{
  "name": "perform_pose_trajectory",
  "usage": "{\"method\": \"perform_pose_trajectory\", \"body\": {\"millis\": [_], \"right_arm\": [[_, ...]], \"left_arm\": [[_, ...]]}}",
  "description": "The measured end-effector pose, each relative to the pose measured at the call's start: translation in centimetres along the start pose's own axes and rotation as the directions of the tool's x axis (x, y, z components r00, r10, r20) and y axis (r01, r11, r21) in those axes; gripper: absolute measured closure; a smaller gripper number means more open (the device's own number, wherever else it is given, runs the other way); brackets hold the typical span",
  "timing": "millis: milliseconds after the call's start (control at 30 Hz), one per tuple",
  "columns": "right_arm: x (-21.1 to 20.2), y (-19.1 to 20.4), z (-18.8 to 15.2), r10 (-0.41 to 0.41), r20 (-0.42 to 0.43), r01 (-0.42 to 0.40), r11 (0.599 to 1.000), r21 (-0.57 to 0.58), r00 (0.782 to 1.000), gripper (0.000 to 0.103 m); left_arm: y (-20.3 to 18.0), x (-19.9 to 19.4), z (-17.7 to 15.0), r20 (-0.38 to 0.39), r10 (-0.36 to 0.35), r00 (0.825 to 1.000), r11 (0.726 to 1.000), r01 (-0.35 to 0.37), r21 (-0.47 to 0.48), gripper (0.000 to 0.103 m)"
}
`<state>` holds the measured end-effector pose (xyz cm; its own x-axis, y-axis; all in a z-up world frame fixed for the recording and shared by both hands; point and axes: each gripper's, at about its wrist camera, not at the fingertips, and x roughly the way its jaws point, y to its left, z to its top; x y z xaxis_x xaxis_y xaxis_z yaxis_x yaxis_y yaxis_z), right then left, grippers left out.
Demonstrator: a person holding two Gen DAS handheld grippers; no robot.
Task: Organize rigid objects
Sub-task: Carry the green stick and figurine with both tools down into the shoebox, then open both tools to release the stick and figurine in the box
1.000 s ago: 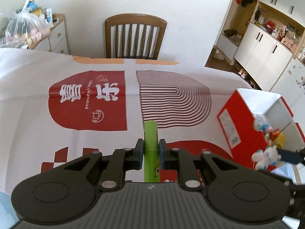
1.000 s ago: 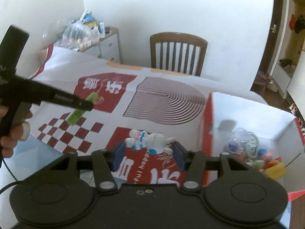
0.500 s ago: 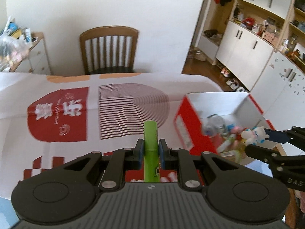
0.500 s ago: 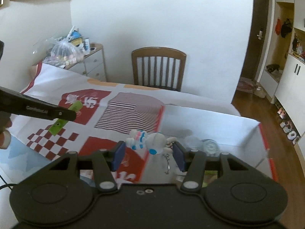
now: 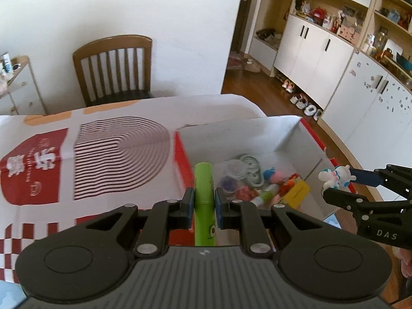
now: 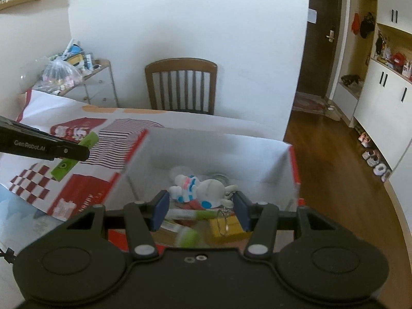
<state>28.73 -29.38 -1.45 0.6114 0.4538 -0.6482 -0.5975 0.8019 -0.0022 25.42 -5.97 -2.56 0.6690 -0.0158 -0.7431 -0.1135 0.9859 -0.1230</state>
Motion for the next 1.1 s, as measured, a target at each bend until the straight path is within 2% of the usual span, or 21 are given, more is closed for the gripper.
{"method": "perform_pose_trajectory", "body": {"millis": [200, 367, 533, 800, 1100], "right_arm": [[1.1, -2.9, -0.7, -0.005, -0.022, 0.005, 1.0, -0.001, 1.0, 0.05], [2.6, -4.5, -0.7, 0.0, -0.036, -0.001, 1.0, -0.017, 0.999, 0.05], [4.9, -5.4, -0.5, 0.013, -0.062, -0.015, 0.999, -0.043, 0.998, 0.05], [7.6, -5.4, -0.8, 0.054, -0.12, -0.067, 0.992, -0.103, 0.991, 0.05], [9.8, -4.4, -0.9, 0.067, -0.166, -0.093, 0.984, -0.154, 0.984, 0.05]], "left_arm": [[-3.8, 3.2, 0.9, -0.029, 0.001, 1.0, 0.999, 0.0, 0.036, 0.086], [-5.7, 6.3, 0.7, -0.079, 0.015, 0.997, 0.999, -0.011, 0.046, 0.086], [-7.5, 8.6, 1.3, -0.097, 0.016, 0.995, 0.998, -0.01, 0.064, 0.086], [-9.9, 12.9, 3.2, -0.123, 0.013, 0.992, 0.994, 0.0, 0.105, 0.086], [-10.7, 17.7, 3.9, -0.191, 0.037, 0.981, 0.995, -0.019, 0.094, 0.086]]}}
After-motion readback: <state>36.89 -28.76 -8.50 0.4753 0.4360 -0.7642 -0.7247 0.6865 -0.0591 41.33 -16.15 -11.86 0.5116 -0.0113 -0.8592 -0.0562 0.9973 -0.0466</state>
